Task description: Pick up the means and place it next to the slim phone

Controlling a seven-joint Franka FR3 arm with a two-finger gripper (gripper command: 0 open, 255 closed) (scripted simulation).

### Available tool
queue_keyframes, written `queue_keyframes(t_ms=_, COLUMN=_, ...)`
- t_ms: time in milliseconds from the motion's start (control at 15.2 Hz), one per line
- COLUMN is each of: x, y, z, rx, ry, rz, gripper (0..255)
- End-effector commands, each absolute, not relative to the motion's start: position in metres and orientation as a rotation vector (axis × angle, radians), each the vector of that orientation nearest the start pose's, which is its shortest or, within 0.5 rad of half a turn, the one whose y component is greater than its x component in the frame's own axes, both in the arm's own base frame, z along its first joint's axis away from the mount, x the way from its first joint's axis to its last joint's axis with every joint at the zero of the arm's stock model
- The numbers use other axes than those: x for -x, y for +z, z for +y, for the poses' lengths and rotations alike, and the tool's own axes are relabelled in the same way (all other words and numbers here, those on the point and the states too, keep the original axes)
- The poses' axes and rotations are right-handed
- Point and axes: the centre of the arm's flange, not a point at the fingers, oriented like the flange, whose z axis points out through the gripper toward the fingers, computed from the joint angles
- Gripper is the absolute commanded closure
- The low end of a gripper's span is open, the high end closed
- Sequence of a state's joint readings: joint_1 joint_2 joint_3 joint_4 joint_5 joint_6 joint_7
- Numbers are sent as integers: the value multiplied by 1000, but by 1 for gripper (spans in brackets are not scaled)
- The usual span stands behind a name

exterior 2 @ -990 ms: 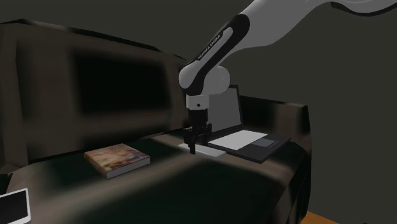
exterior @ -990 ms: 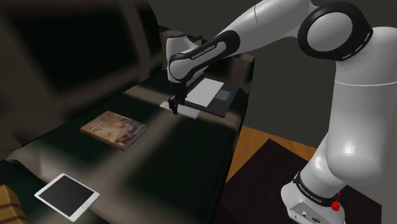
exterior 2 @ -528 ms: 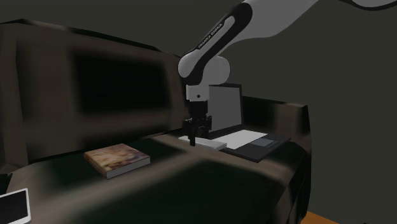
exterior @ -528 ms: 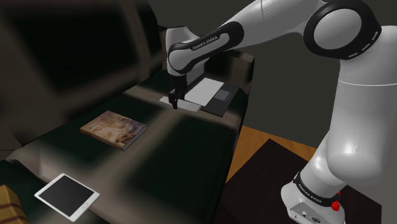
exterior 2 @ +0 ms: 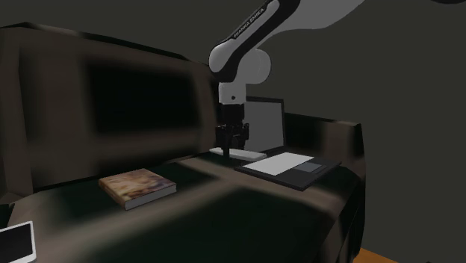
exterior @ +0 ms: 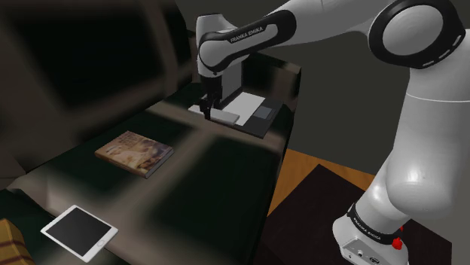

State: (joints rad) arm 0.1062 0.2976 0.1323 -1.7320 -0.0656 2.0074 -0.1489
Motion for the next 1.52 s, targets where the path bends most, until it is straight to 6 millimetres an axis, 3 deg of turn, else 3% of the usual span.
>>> queue_keyframes(t_ms=0, x=-622, y=414, z=141, rx=3096, ry=29, rz=-645, gripper=255)
queue_keyframes(t_ms=1452, x=-475, y=417, z=391, rx=3096, ry=29, rz=-644, gripper=255)
